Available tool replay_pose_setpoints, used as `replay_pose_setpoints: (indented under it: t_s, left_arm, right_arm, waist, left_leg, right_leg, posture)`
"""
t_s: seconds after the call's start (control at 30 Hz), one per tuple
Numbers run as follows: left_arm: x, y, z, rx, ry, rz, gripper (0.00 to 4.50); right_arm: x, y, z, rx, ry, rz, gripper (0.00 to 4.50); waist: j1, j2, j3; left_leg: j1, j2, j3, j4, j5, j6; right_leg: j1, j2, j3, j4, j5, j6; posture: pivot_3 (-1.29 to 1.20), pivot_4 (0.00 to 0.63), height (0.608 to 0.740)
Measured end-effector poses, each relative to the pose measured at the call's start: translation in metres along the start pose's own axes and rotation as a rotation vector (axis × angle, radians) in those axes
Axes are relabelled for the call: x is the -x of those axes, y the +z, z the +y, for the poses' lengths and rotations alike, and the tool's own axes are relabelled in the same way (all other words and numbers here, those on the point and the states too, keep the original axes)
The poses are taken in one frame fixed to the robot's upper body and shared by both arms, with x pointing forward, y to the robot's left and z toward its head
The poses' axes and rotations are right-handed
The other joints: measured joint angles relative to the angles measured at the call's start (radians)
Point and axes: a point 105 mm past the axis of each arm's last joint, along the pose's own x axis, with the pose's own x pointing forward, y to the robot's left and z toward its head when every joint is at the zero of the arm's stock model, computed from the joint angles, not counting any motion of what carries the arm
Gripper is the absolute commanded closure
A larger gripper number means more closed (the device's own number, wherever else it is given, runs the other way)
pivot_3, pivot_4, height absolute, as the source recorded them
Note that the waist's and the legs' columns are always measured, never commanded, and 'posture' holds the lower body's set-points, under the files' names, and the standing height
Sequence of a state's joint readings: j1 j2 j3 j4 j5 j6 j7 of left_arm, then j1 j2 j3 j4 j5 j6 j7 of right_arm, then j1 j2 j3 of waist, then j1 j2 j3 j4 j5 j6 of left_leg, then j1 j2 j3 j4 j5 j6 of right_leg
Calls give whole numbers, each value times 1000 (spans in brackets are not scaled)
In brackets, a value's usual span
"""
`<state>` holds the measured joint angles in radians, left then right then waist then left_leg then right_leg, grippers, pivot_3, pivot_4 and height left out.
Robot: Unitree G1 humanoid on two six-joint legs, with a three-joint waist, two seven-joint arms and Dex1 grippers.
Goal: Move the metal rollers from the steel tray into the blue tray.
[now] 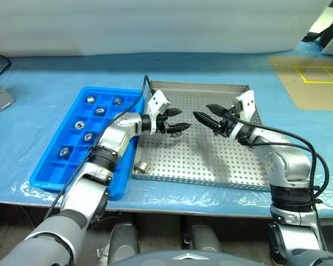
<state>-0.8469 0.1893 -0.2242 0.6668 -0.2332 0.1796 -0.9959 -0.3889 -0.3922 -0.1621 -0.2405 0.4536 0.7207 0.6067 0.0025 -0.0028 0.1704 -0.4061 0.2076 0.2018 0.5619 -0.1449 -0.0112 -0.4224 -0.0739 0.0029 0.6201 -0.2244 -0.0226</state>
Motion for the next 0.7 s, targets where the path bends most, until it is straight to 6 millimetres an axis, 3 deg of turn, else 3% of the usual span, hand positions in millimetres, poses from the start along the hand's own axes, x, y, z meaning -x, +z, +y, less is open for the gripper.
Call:
replay_pose_setpoints:
  t_s: [0.1,0.27,0.53,0.7]
  left_arm:
    - [8,-16,4,8,-5,52,863]
    - [15,-27,9,-19,-1,102,863]
    - [-10,-30,-3,-46,-10,102,863]
    - [-10,-37,2,-62,29,146,863]
  right_arm:
    - [7,-3,-4,-6,-42,-3,916]
    - [13,-10,-8,-22,-89,9,916]
    - [12,-14,-7,-29,-109,9,916]
    - [18,-37,0,-43,-81,87,916]
  waist:
    - [-9,0,0]
    - [-15,0,0]
    - [-16,0,0]
    - [-17,0,0]
  left_leg:
    - [-1,0,0,1,-1,2]
    - [0,-1,0,2,-2,3]
    - [0,-1,0,2,-3,5]
    - [0,-1,0,1,-3,6]
  right_leg:
    - [0,0,0,0,0,0]
    - [2,-1,0,-2,0,0]
    - [4,-2,0,-4,0,0]
    - [4,-1,-1,-7,0,0]
  posture:
    - [-411,150,740]
    - [-416,150,740]
    - [-420,150,740]
    - [-419,150,740]
